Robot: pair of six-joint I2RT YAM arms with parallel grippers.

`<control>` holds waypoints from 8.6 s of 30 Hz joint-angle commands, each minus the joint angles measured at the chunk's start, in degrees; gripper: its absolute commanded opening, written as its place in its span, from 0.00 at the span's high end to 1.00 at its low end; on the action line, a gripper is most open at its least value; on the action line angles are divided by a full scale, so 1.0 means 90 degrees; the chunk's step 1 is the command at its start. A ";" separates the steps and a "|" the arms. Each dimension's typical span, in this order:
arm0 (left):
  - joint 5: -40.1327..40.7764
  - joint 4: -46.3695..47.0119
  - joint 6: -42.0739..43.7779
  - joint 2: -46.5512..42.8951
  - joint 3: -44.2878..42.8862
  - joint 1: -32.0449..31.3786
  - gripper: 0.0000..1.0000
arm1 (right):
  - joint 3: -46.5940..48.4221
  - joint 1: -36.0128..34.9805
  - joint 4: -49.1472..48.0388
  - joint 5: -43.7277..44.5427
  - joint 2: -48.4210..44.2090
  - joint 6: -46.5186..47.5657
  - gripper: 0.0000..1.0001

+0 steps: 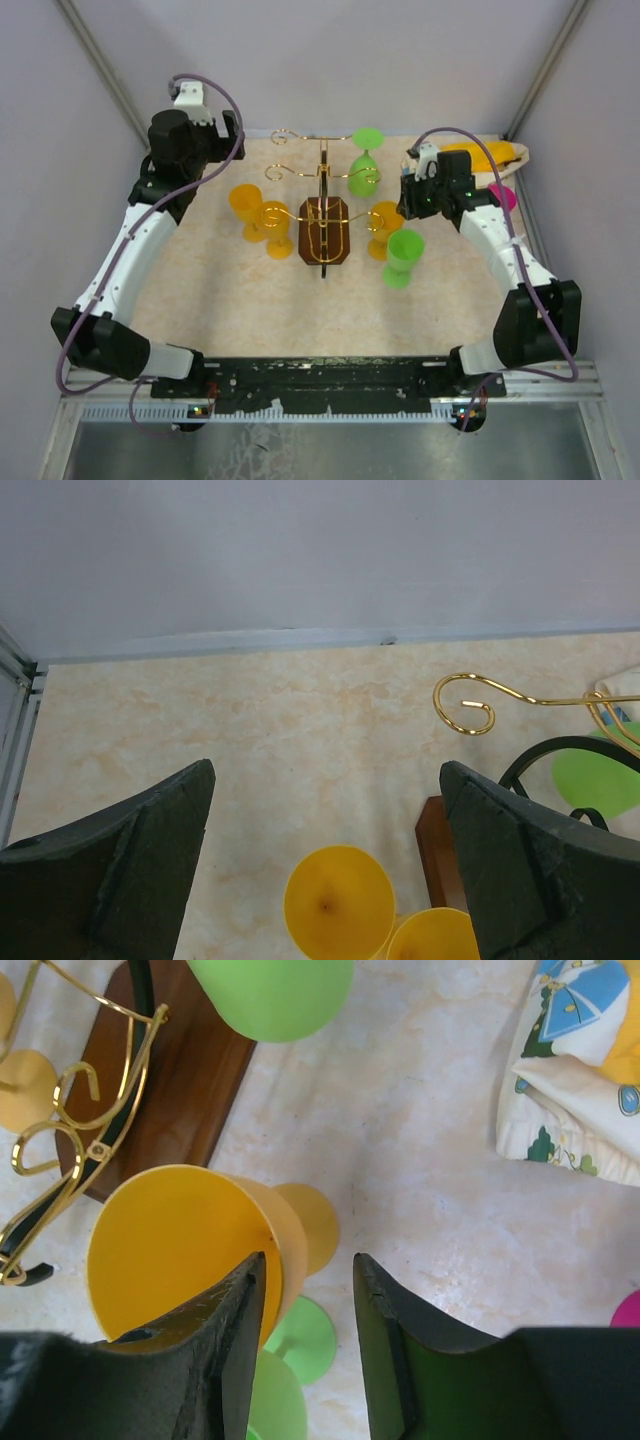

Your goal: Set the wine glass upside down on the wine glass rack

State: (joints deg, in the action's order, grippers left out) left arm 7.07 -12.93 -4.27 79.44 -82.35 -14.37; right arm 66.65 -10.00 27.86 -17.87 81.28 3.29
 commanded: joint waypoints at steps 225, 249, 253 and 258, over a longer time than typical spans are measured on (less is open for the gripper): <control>-0.4455 0.3321 -0.6129 0.0208 -0.0085 -0.0016 0.98 | -0.1040 -0.5207 -1.2050 0.2580 0.1018 0.4942 0.86; -0.3290 0.2264 -0.4579 -0.0090 -0.0311 0.0595 1.00 | -0.1348 -0.5066 -1.1773 0.3552 0.0585 0.4953 0.37; -0.2820 0.2071 -0.3751 -0.0082 -0.0318 0.0877 1.00 | -0.1438 -0.5056 -1.1275 0.3699 0.0371 0.4888 0.30; -0.2004 0.2288 -0.2576 0.0025 -0.0142 0.1161 1.00 | -0.1572 -0.5033 -1.0858 0.4177 0.0051 0.4554 0.18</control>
State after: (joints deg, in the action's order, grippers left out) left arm -18.31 6.04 -39.05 80.12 -83.46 -5.48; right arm 52.82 -55.75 -70.89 15.44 86.43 47.20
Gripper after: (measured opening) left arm 0.040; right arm 0.782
